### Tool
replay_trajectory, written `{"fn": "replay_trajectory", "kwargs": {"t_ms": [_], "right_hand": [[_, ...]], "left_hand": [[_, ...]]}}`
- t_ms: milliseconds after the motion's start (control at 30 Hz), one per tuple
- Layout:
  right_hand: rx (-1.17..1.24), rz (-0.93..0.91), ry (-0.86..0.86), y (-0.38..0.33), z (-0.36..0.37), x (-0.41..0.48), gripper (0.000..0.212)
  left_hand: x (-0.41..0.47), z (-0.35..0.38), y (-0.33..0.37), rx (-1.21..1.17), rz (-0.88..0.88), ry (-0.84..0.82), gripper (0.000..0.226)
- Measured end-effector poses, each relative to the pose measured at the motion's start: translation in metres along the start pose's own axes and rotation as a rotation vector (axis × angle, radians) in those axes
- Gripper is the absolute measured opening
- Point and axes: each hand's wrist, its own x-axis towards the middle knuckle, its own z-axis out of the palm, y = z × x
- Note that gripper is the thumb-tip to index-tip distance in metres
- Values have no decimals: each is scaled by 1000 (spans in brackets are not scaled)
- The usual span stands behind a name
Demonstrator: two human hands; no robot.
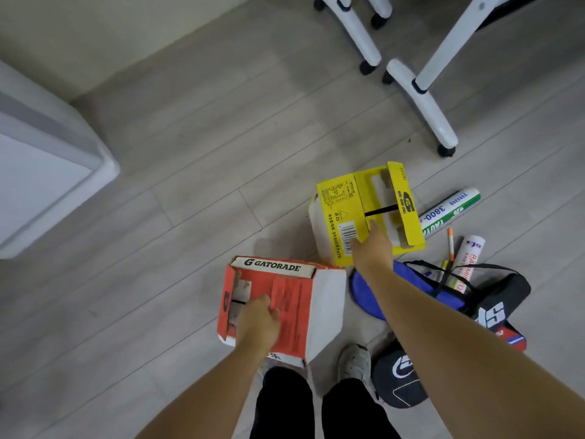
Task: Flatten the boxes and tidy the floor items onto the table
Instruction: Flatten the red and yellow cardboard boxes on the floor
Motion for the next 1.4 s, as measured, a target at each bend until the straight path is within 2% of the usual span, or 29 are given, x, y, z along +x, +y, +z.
{"fn": "replay_trajectory", "kwargs": {"t_ms": [100, 200, 367, 467, 600, 800, 900, 1000, 1133, 1400], "right_hand": [[-79, 66, 1, -13, 13, 4, 31], [-147, 20, -69, -29, 21, -3, 17], [-224, -7, -50, -57, 7, -24, 18], [-272, -52, -54, -78, 0, -33, 21], [-301, -167, -65, -123, -1, -38, 24], [-342, -350, -80, -201, 6, -28, 27], [-413, -515, -89, -250, -6, -13, 30], [-489, -591, -95, -289, -25, 5, 37], [-521, -699, -48, -348, -47, 52, 40], [-518, -724, 95, -487, -61, 130, 25]], "left_hand": [[19, -26, 3, -32, 34, -2, 19], [32, -51, 19, -87, 77, 19, 15], [46, -99, 49, -96, 141, 81, 11], [54, -128, 58, -77, 130, 128, 16], [68, -167, 63, -107, 116, 196, 30], [89, -220, 92, -223, 119, 290, 30], [98, -257, 115, -290, 123, 372, 30], [113, -290, 134, -318, 132, 419, 31], [156, -337, 153, -373, 62, 526, 43], [236, -435, 169, -456, -62, 620, 34]]}}
